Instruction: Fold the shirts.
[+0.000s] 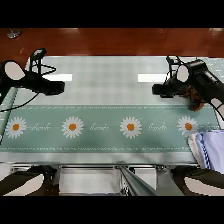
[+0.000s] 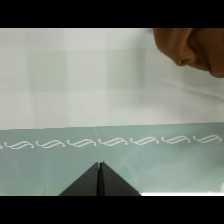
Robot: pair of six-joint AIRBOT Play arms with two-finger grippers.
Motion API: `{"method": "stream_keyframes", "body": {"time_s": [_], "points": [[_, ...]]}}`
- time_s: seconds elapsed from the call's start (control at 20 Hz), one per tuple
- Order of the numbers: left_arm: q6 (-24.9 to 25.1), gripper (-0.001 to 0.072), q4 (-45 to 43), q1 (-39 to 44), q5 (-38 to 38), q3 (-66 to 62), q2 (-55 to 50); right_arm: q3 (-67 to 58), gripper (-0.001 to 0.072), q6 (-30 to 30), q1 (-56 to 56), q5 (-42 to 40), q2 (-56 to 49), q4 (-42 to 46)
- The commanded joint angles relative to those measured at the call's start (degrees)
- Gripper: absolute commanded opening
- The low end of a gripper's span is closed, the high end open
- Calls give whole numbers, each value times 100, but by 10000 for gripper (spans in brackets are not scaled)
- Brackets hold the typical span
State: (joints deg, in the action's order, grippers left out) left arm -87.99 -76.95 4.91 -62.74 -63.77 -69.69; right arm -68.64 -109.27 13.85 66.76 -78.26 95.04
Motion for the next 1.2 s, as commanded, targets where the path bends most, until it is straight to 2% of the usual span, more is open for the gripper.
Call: {"method": "stream_keyframes", "body": {"time_s": [0.0,0.6,0.7,0.8,0.85,0.9,0.95,1.0,1.05,1.1,1.15], "points": [[2,18,-2,0,2,2,-2,2,26,-2,2,0,-2,-2],[2,18,-2,0,114,2,-2,2,25,-2,2,-2,-2,-2],[2,18,-2,0,332,4,-2,2,26,4,0,-297,-2,13],[4,17,-4,0,625,4,-39,2,30,0,0,-986,-11,361],[9,19,-17,-7,885,4,-74,2,157,-7,0,-1423,-11,787],[26,101,-50,-26,1198,4,-120,2,534,-48,-2,-1976,-11,1405],[26,549,-92,-33,1469,4,-173,-11,628,-398,-61,-2450,-11,2002],[59,702,-151,-37,1659,-7,-229,-125,627,-984,-219,-2695,-46,2520],[225,701,-284,-46,1692,-42,-269,-326,627,-1515,-459,-2706,-136,2787],[352,701,-374,-50,1716,-68,-286,-566,627,-1805,-796,-2697,-291,2778],[350,701,-439,-61,1768,-66,-291,-789,625,-1856,-1115,-2682,-479,2649]]}}
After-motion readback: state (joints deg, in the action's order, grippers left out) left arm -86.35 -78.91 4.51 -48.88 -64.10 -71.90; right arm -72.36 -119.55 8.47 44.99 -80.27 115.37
